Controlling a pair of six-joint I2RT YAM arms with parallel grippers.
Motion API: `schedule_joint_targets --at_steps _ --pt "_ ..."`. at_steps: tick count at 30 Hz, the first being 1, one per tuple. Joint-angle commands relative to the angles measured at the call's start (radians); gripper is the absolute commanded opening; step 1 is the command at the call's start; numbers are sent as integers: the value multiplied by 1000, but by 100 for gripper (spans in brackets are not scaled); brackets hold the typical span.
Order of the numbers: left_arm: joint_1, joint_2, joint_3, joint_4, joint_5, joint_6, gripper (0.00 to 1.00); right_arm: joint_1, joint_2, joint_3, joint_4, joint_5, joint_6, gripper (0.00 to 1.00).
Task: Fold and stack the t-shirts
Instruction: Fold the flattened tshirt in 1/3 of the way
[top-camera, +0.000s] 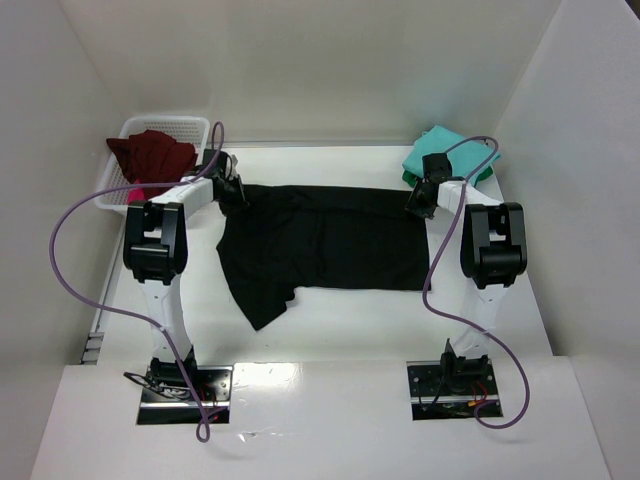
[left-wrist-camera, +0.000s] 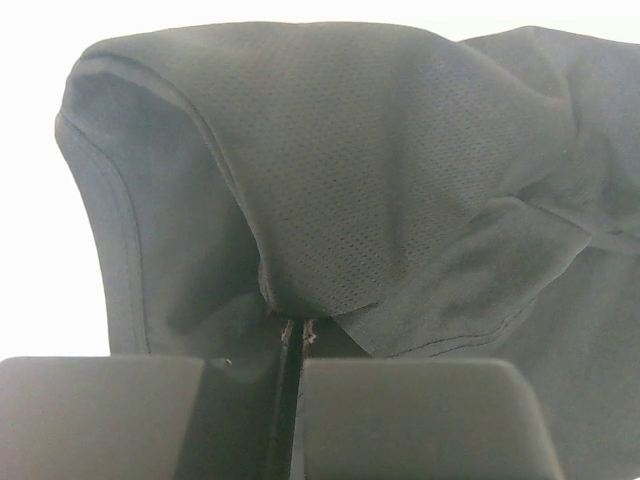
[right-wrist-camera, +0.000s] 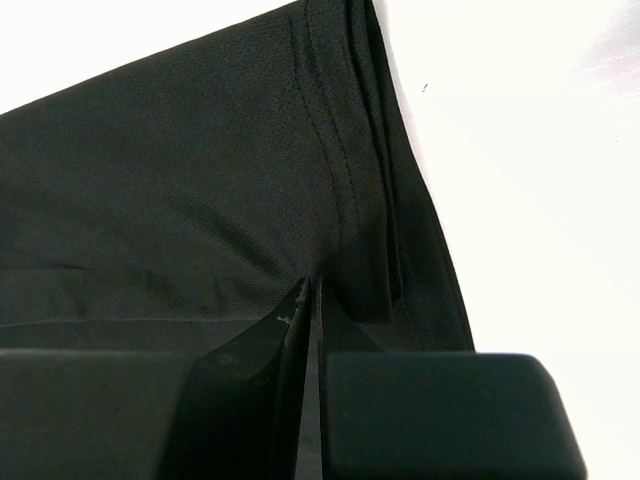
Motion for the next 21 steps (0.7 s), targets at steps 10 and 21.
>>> schedule_joint_targets --at_steps 10,21 --pt "40 -63 25 -84 -49 16 1 -11 -22 -11 -5 68 -15 6" --pt "40 -98 2 -75 68 49 42 -34 -33 4 4 41 -35 24"
